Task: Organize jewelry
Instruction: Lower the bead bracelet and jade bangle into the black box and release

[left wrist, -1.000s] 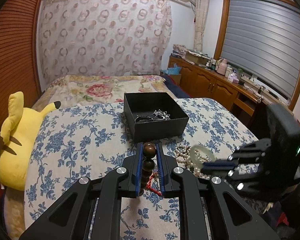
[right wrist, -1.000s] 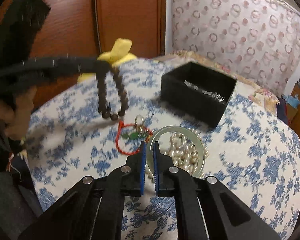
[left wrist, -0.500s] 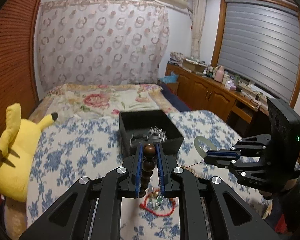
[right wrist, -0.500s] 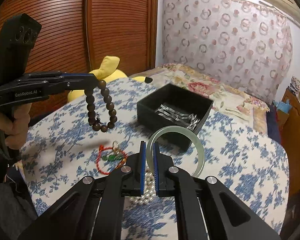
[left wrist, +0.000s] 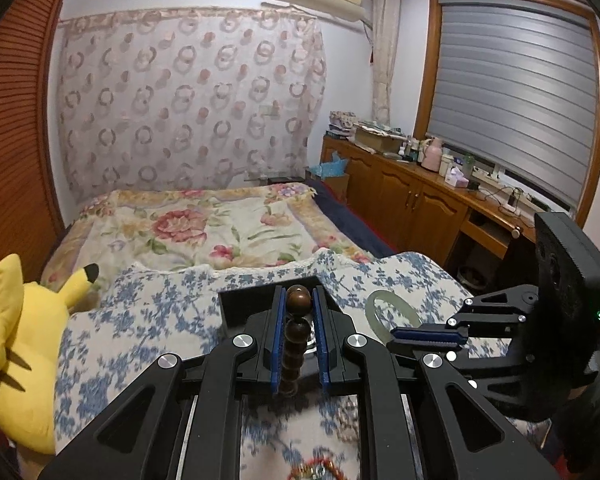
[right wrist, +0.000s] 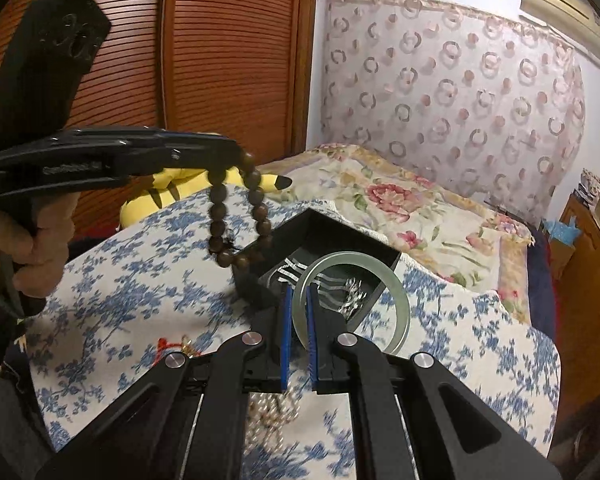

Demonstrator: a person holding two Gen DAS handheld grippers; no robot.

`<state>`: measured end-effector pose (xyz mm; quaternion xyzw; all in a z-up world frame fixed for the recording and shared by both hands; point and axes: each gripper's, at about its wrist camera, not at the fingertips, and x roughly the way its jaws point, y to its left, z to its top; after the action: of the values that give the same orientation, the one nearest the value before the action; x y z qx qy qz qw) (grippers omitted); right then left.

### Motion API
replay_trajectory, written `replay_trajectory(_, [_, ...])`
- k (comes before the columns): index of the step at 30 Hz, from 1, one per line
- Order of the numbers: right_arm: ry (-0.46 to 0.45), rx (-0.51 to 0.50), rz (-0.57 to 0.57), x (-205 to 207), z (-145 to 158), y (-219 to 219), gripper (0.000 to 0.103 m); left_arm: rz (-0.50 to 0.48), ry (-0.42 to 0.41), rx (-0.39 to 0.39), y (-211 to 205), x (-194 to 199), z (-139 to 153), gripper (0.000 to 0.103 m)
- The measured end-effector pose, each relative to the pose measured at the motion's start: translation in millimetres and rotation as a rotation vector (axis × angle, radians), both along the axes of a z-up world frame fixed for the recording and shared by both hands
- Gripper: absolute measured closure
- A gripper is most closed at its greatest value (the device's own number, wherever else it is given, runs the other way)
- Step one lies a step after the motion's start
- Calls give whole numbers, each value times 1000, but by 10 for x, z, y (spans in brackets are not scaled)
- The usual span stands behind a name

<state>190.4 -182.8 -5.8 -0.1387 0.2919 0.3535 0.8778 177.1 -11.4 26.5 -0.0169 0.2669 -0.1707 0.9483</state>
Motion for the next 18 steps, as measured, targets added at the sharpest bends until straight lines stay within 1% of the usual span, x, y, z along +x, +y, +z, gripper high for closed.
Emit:
replay_trajectory(4, [2, 5, 7, 209, -7, 36, 95, -4, 33, 6, -45, 248, -103, 91])
replay_trajectory(10, [7, -1, 20, 484, -55, 103, 95, -2, 96, 17, -79, 595, -338, 91])
replay_trajectory(16, [29, 2, 40, 683, -138, 157, 95, 8, 139, 26, -87, 799, -478, 91])
replay_trajectory(18, [34, -1, 48, 720, -168, 184, 95, 13, 155, 14, -29, 871, -506, 91])
